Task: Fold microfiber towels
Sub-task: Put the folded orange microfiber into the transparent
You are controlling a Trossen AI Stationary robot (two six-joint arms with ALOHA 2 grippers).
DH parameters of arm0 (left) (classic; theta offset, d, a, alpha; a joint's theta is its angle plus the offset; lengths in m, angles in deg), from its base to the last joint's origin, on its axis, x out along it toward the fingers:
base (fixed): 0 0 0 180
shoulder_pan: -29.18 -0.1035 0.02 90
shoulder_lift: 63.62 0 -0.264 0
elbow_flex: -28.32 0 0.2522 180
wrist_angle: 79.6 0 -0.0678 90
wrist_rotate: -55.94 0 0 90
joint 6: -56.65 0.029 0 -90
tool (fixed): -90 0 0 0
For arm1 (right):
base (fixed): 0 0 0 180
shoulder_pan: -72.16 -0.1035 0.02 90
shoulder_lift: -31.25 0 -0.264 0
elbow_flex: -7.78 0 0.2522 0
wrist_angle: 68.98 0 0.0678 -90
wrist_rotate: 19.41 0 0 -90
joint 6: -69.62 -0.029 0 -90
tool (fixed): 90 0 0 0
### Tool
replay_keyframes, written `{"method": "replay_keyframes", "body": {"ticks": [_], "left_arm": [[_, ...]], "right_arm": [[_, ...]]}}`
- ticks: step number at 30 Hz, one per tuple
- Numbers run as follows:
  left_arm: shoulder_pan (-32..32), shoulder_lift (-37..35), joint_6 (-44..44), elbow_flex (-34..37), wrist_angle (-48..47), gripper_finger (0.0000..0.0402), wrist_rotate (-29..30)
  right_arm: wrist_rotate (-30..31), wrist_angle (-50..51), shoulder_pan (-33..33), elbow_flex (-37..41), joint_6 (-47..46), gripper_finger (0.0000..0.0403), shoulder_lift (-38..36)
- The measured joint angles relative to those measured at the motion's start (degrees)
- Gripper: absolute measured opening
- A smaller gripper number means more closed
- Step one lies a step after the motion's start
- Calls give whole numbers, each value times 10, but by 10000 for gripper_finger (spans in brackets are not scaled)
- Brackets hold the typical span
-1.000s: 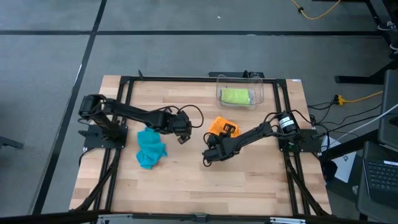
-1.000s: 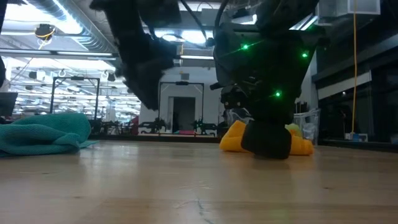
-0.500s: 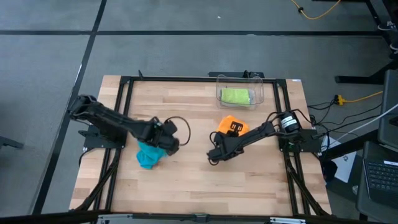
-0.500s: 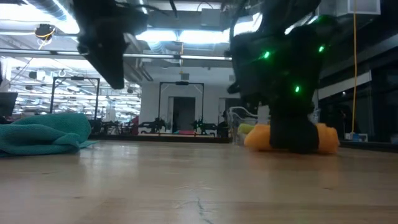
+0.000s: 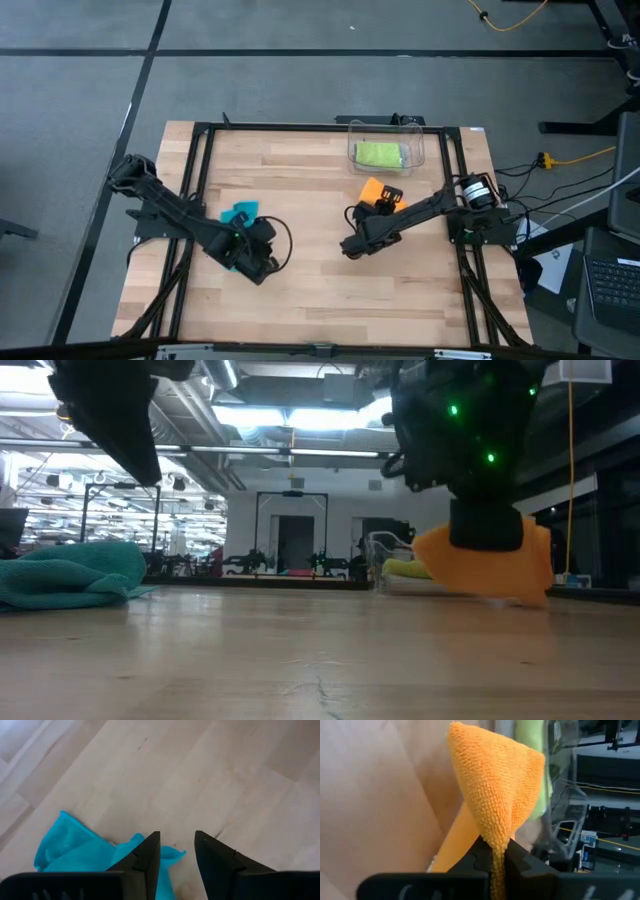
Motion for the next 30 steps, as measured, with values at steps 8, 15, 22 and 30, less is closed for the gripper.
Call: {"method": "replay_keyframes", "body": {"ticks": [8,15,22,30], "left_arm": [[29,0,-29,0,0,114,19],[37,0,-29,0,2,114,23],[37,0,-29,0,6,114,26],[36,0,-29,0,8,114,38]], "right_arm": [[66,103,0,-82,2,13,-11],[159,108,25,-132,90,13,-25],[240,108,97,-116,164,13,-85],[297,38,215,-65,308,13,-142]]}}
